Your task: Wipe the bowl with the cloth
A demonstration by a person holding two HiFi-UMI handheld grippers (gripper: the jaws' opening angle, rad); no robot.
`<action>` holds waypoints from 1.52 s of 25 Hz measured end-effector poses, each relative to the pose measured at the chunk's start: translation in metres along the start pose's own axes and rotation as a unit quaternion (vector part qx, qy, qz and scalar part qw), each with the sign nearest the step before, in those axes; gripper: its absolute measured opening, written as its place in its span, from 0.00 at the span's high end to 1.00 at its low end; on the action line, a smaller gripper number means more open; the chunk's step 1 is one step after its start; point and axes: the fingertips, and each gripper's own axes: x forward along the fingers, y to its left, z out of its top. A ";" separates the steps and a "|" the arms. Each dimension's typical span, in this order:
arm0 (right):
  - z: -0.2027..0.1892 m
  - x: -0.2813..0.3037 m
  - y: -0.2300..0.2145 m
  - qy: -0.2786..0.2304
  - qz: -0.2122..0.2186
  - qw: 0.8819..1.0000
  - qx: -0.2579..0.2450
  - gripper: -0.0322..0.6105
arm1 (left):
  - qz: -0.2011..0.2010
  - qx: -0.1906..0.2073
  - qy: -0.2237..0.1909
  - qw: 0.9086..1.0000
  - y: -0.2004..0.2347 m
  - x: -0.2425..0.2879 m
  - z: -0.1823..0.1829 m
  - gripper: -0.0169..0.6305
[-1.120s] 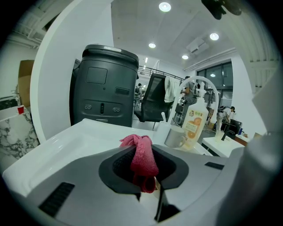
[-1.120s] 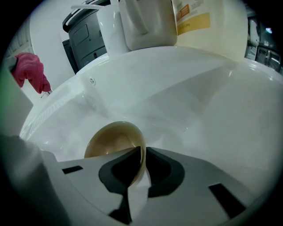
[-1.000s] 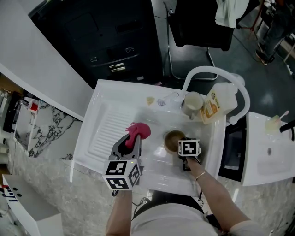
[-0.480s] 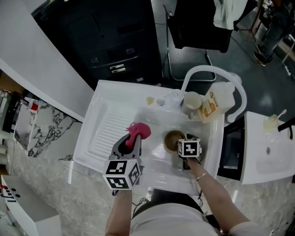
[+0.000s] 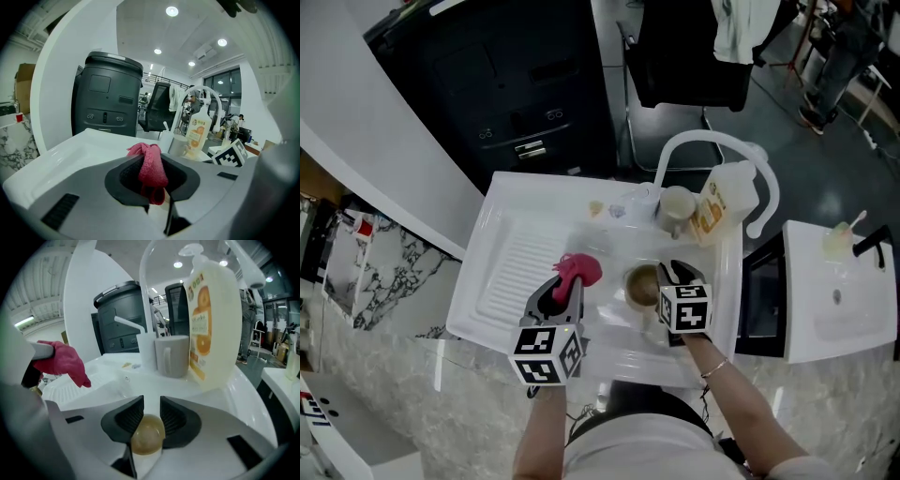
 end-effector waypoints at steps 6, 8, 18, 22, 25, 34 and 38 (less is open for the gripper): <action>0.035 -0.055 0.014 -0.076 0.012 0.997 -0.006 0.78 | -0.006 0.006 -0.008 1.000 -0.006 -0.016 0.000 0.84; 0.045 -0.074 0.020 -0.101 0.017 0.995 -0.005 0.79 | -0.010 0.009 -0.011 1.000 -0.008 -0.021 -0.001 0.84; 0.070 -0.159 0.043 -0.191 0.032 0.981 -0.010 0.84 | -0.026 0.029 -0.030 0.999 -0.021 -0.049 0.002 0.84; 0.071 -0.187 0.049 -0.215 0.033 0.976 -0.009 0.85 | -0.030 0.033 -0.037 0.998 -0.025 -0.062 0.003 0.84; 0.069 -0.205 0.052 -0.226 0.037 0.973 -0.002 0.86 | -0.032 0.036 -0.042 0.998 -0.029 -0.073 0.003 0.84; 0.058 -0.248 0.058 -0.255 0.034 0.966 -0.001 0.94 | -0.030 0.042 -0.059 0.997 -0.036 -0.103 0.002 0.84; 0.054 -0.259 0.060 -0.258 0.029 0.966 -0.008 0.95 | -0.029 0.045 -0.062 0.997 -0.038 -0.114 0.000 0.84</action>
